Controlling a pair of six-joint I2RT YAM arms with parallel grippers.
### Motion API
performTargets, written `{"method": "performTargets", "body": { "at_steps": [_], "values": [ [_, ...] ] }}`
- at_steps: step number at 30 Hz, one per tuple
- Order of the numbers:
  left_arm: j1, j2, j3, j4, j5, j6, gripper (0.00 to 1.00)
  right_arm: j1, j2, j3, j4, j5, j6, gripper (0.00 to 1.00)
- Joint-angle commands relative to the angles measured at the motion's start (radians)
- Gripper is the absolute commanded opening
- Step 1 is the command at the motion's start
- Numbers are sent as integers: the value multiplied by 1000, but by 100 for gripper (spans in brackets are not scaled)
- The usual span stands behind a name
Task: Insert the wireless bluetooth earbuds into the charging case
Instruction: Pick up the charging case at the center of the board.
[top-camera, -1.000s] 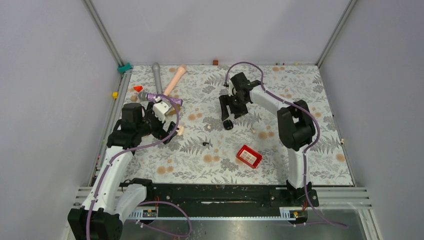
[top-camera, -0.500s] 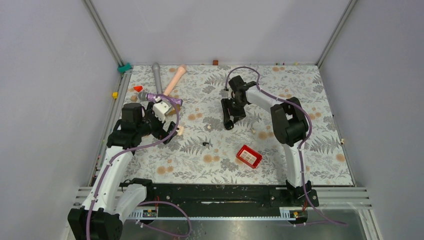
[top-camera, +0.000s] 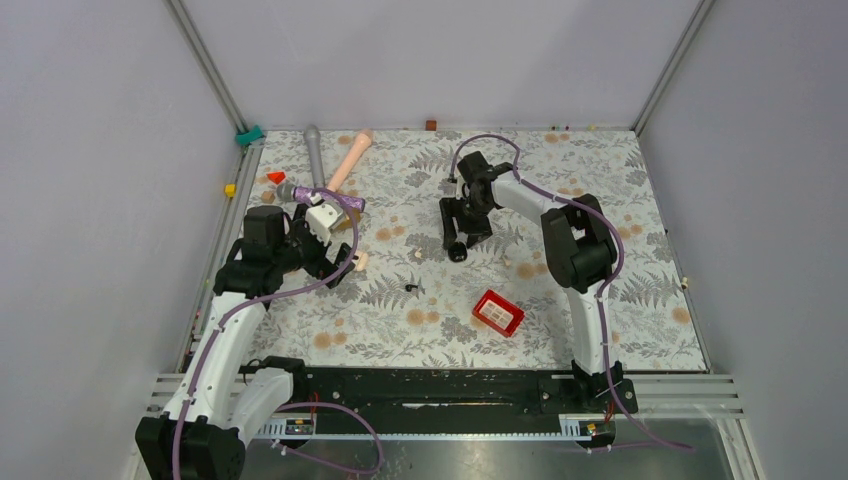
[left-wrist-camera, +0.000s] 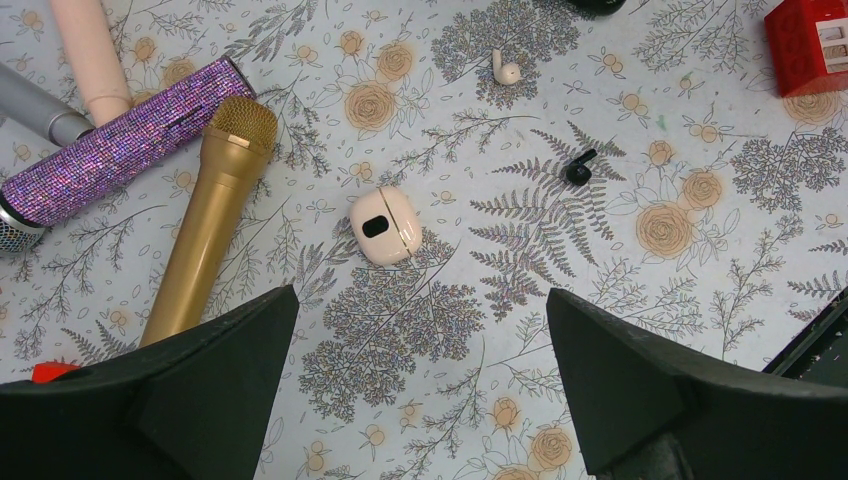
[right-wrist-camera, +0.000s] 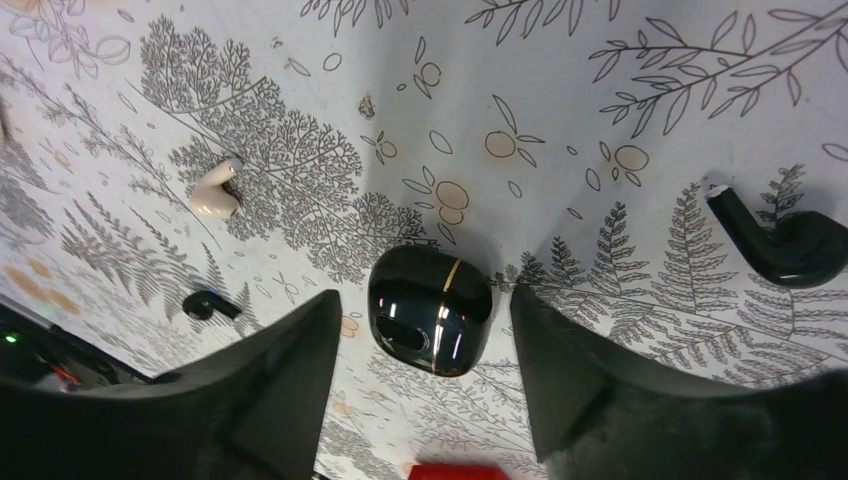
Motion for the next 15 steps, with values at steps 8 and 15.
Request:
{"method": "performTargets", "body": {
  "at_steps": [8, 15],
  "values": [
    [7, -15, -4, 38, 19, 15, 99, -40, -110, -88, 24, -47, 32, 78],
    [7, -15, -3, 39, 18, 16, 98, -56, -84, -114, 42, -40, 66, 63]
  ]
}}
